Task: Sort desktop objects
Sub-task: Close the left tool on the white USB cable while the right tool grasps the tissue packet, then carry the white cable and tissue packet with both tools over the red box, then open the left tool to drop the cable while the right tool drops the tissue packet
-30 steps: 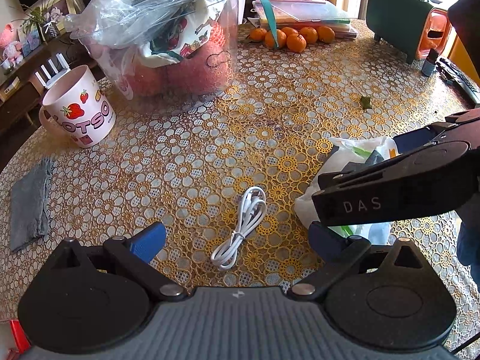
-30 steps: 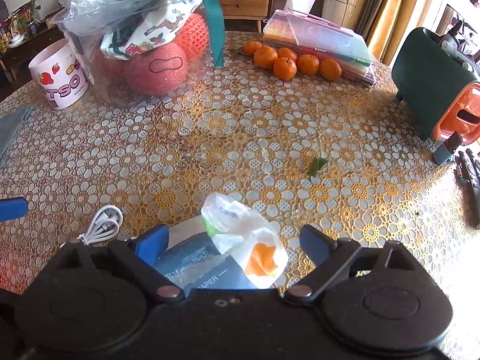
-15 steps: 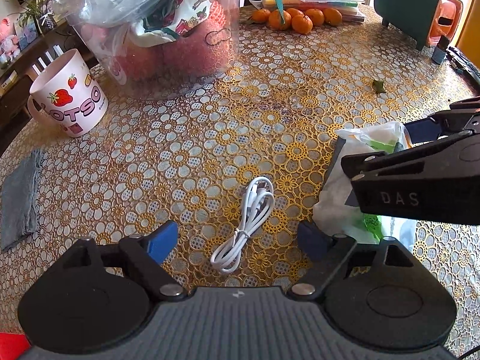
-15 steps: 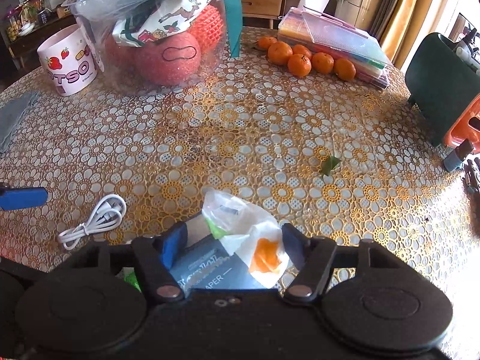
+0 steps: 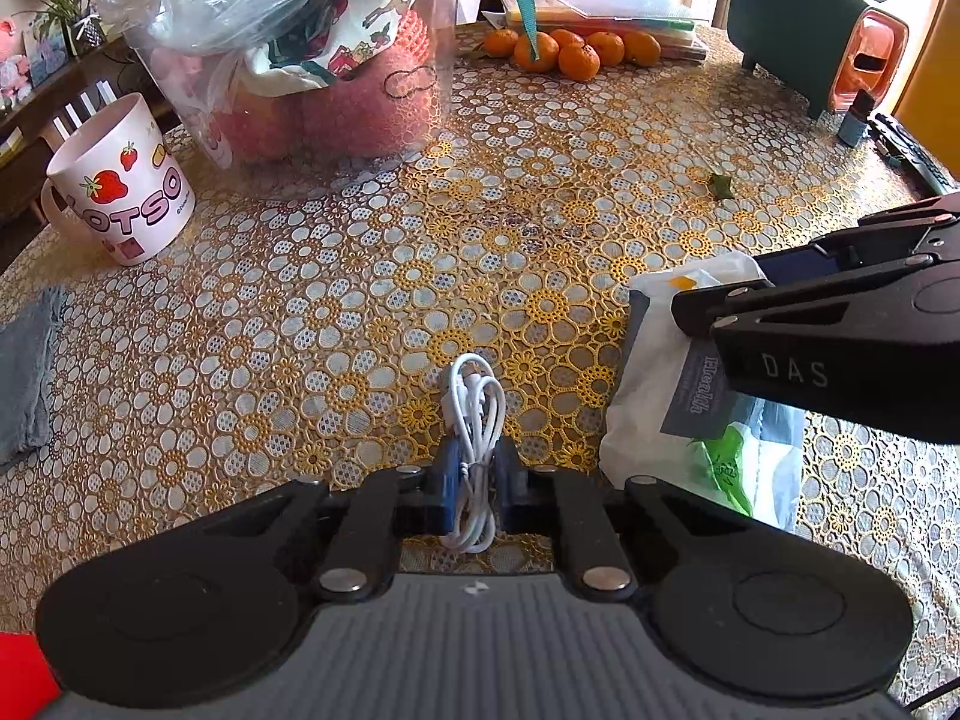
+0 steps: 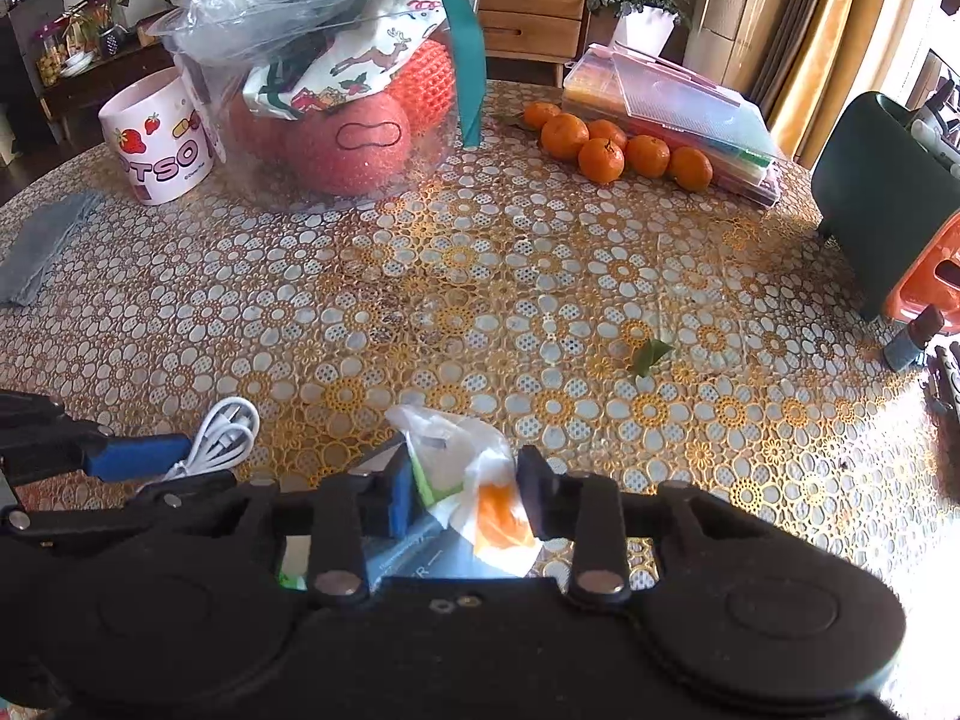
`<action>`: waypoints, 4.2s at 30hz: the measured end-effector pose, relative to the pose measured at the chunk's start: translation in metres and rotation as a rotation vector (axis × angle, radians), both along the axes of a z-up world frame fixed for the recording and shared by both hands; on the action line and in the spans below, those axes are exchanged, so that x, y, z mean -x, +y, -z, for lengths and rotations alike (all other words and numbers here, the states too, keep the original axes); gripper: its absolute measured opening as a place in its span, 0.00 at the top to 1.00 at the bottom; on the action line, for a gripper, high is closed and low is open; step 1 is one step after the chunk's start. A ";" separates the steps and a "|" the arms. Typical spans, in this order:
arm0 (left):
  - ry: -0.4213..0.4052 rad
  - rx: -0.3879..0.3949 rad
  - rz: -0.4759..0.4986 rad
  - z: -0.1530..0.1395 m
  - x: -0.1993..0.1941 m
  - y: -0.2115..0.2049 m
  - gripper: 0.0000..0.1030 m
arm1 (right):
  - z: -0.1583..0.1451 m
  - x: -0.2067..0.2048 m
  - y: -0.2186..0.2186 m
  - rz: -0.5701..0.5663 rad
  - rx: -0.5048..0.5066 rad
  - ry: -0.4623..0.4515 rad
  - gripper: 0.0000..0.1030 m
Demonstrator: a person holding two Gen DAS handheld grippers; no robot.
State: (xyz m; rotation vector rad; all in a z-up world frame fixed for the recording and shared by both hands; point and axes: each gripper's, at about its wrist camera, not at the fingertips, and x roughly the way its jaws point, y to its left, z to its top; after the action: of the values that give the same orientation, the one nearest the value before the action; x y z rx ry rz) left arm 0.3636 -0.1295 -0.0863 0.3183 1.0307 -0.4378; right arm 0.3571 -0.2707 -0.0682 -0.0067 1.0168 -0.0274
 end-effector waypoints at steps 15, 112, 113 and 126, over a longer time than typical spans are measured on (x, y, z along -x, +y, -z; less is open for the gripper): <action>-0.022 0.073 0.000 -0.032 0.049 0.012 0.90 | -0.025 0.045 -0.007 -0.077 -0.050 -0.032 0.72; -0.102 0.010 -0.443 -0.053 0.145 0.360 0.90 | -0.060 0.133 0.330 -0.654 -0.016 -0.133 0.64; -0.103 0.010 -0.444 -0.054 0.146 0.359 0.90 | -0.061 0.133 0.329 -0.652 -0.024 -0.134 0.62; -0.181 0.053 -0.480 -0.082 0.172 0.351 0.89 | -0.084 0.147 0.297 -0.671 -0.154 -0.175 0.27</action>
State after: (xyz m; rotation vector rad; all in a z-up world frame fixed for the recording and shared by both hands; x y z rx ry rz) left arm 0.1918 0.2216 -0.0046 0.0549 0.8810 -0.0019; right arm 0.2106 0.0258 0.0161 -0.2004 0.7992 0.6515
